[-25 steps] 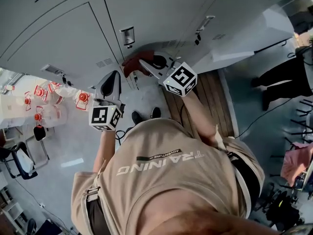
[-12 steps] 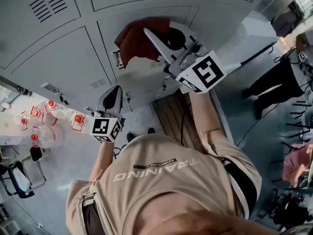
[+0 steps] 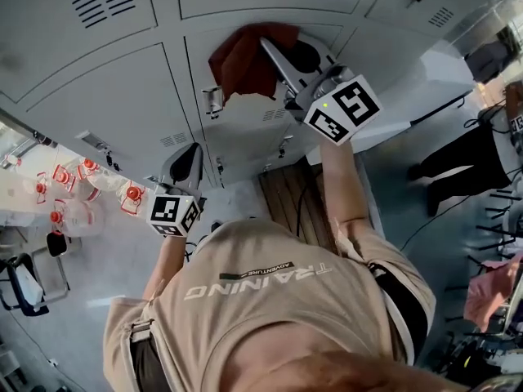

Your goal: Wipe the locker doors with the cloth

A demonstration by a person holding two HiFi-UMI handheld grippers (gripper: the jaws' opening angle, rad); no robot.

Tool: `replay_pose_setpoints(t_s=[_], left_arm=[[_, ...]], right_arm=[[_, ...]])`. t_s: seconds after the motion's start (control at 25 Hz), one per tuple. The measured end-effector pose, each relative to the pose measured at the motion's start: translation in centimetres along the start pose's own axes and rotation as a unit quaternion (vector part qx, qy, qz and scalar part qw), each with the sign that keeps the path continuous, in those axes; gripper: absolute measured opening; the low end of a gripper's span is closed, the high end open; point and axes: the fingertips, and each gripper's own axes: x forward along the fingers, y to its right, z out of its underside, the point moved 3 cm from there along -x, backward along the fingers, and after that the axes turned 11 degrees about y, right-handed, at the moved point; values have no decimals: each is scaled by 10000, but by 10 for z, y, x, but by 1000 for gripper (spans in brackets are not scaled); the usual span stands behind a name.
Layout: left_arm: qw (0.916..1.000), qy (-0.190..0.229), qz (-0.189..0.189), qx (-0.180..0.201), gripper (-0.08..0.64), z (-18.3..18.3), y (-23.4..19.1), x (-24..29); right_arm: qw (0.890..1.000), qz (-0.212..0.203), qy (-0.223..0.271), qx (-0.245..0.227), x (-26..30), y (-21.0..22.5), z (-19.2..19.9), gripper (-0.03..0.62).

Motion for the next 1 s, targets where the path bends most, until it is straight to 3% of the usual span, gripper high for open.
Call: replay_pose_setpoints(t_s=[0.44,0.72,1.0], left_arm=[[9992,41,279,284,5,-3,-4,36],[9994,-176,165,228,5,18,3,33],[9996,-65,-128,257,5,19,18,17]], right_arm=[[9895,-35,-1099,934,-62,-26,134,28],[9676,79,-1956,1595,-104,-50,230,28],[9455,18,-2918,1447,-151,-76,329,28]])
